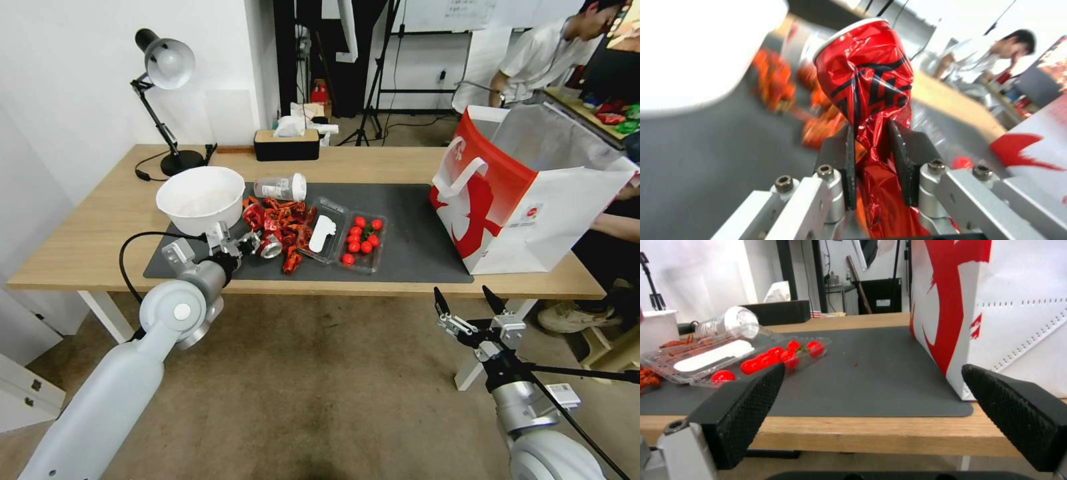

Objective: Pick up the trash from the table and place it into the takeout bag.

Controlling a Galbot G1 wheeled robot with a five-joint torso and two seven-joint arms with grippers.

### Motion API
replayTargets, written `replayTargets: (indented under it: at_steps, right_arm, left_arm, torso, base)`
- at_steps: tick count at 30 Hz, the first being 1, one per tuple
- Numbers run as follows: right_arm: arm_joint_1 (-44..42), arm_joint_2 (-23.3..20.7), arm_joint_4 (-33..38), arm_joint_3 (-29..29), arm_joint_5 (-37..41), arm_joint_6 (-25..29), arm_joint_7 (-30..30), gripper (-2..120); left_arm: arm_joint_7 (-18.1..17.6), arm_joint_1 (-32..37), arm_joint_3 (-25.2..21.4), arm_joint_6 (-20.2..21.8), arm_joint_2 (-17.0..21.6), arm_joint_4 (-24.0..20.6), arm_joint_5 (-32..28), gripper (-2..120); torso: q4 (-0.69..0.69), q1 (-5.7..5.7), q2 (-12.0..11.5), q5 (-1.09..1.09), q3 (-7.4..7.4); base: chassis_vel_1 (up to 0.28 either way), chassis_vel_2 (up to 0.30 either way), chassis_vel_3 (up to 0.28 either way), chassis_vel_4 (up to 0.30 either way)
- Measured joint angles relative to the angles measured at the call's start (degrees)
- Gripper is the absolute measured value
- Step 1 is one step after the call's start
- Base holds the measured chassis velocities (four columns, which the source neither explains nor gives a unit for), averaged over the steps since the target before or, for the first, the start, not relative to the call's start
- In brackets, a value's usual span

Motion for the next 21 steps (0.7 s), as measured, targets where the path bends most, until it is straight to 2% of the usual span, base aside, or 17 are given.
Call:
replayTargets:
  at_steps: [3,7,9,11,12,13,14,15,16,18,19,21]
  right_arm:
    - [-0.19,0.10,0.16,0.19,-0.10,0.00,0.02,100]
    - [-0.58,0.54,0.57,0.51,-0.48,0.00,0.06,100]
    - [-0.85,1.06,0.98,0.52,-1.04,0.00,0.19,100]
    - [-0.88,1.17,1.01,0.52,-1.22,0.00,0.24,100]
    - [-0.88,1.40,1.09,0.39,-1.66,-0.03,0.37,100]
    - [-0.88,1.40,1.09,0.39,-1.66,-0.03,0.37,100]
    - [-0.89,1.60,1.26,0.23,-1.98,-0.15,0.54,100]
    - [-0.91,1.86,1.56,0.11,-2.25,-0.25,0.72,100]
    - [-0.91,1.86,1.56,0.11,-2.25,-0.25,0.72,100]
    - [-1.08,2.21,2.16,0.09,-2.63,-0.68,0.99,100]
    - [-1.08,2.21,2.16,0.09,-2.63,-0.68,0.99,100]
    - [-1.30,2.73,2.42,0.23,-3.03,-0.79,1.08,100]
  left_arm:
    - [0.91,-1.08,0.30,-0.60,0.62,-0.46,0.24,16]
    - [2.90,-6.32,2.22,-1.92,1.92,-0.73,0.31,16]
    - [3.49,-13.86,6.26,-2.11,1.81,0.99,0.20,16]
    - [3.40,-16.26,7.78,-2.11,1.37,1.80,0.13,16]
    - [2.90,-22.17,11.67,-2.08,-0.09,4.15,-0.15,16]
    - [2.90,-22.17,11.67,-2.08,-0.09,4.15,-0.15,16]
    - [2.53,-27.51,15.11,-2.16,-1.29,6.40,-0.24,16]
    - [2.36,-32.93,18.99,-2.47,-2.66,9.10,-0.35,16]
    - [2.36,-32.93,18.99,-2.47,-2.66,9.10,-0.35,16]
    - [2.23,-41.69,25.52,-3.18,-5.37,15.33,-0.42,16]
    - [2.23,-41.69,25.52,-3.18,-5.37,15.33,-0.42,16]
    - [2.75,-47.43,30.08,-3.93,-8.00,20.16,0.06,16]
  torso:
    - [0.00,0.00,0.00,0.00,0.00]
    - [-0.01,0.00,0.00,0.00,0.00]
    - [0.00,0.00,0.00,0.00,0.00]
    - [0.01,0.00,0.00,0.00,0.00]
    - [-0.01,0.00,0.00,-0.02,0.01]
    - [-0.01,0.00,0.00,-0.02,0.01]
    - [-0.05,0.00,0.00,-0.02,0.00]
    - [-0.07,0.00,0.00,0.08,0.00]
    - [-0.07,0.00,0.00,0.08,0.00]
    - [-0.03,0.01,-0.01,-0.01,0.01]
    - [-0.03,0.01,-0.01,-0.01,0.01]
    - [0.01,0.01,0.00,0.01,0.01]
  base:
    - [0.000,0.000,0.000,0.000]
    - [0.000,0.000,0.000,0.000]
    - [0.000,0.000,0.000,0.000]
    - [0.000,0.000,0.000,0.000]
    - [0.000,0.000,0.000,0.000]
    - [0.000,0.000,0.000,0.000]
    - [0.000,0.000,0.000,0.000]
    - [0.000,0.000,0.000,0.000]
    - [0.000,0.000,0.000,0.000]
    - [0.000,0.000,0.000,0.000]
    - [0.000,0.000,0.000,0.000]
    - [0.000,0.000,0.000,0.000]
